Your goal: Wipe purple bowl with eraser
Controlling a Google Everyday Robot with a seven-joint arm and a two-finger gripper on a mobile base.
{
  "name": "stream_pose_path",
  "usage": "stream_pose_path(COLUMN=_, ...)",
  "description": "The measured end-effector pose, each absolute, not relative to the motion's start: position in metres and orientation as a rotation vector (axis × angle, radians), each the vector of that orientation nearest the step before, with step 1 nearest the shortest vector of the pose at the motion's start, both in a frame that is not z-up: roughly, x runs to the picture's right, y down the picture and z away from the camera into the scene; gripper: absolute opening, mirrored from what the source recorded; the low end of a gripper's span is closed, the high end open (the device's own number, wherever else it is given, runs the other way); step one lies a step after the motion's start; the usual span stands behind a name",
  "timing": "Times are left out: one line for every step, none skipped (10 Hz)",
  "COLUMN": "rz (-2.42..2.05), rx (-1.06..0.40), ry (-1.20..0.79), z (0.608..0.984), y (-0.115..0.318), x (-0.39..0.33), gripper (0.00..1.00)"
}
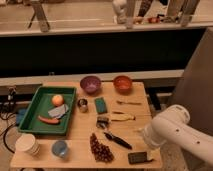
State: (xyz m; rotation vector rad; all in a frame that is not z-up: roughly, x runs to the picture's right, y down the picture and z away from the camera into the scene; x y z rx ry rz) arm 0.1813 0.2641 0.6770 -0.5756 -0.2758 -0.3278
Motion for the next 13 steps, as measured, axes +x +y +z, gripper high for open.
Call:
stream_pose_path(rz=-0.324, rx=-0.578, ry=-0.276, z=0.685, y=0.271, x=0.185, gripper=0.80)
stream_pose_path(rz=-0.308, rx=-0.586, ry=-0.279, z=0.695, y=0.279, x=0.191, gripper=0.80)
stream_pose_path(rz=-0.280, rx=-0.593, ry=-0.287, z=0.703, y=0.286, x=0.196, gripper=0.80)
stream_pose_path(rz=-0.254, rx=-0.597, ry=-0.307, z=0.711, y=0.294, x=0.202, gripper=0.80)
stream_pose_path(rz=-0.236, rx=-0.592, ry=-0.331, z=0.716, y=0.300, x=0.208, gripper=0.80)
stream_pose_path(rz=-0.215, rx=-0.593, ry=-0.354, z=0.721, y=0.305, x=0.214, gripper=0.80)
stream_pose_path(rz=-0.194, rx=-0.597, ry=-0.376, z=0.725, y=0.310, x=0.218, gripper=0.80)
stream_pose_path(rz=-0.165, rx=-0.611, ry=-0.405, z=0.733, y=0.319, x=0.225, gripper=0.80)
stream_pose_path(rz=-0.153, rx=-0.619, ry=-0.422, z=0.736, y=0.322, x=0.227, gripper=0.80)
stream_pose_path(rz=-0.139, rx=-0.634, ry=-0.448, z=0.741, y=0.328, x=0.227, gripper=0.80)
stream_pose_path(rz=-0.128, rx=-0.641, ry=-0.464, z=0.744, y=0.331, x=0.227, gripper=0.80)
stream_pose_path(rz=-0.123, rx=-0.655, ry=-0.485, z=0.744, y=0.335, x=0.225, gripper=0.80)
stream_pose_path(rz=-0.121, rx=-0.661, ry=-0.505, z=0.744, y=0.337, x=0.221, gripper=0.77)
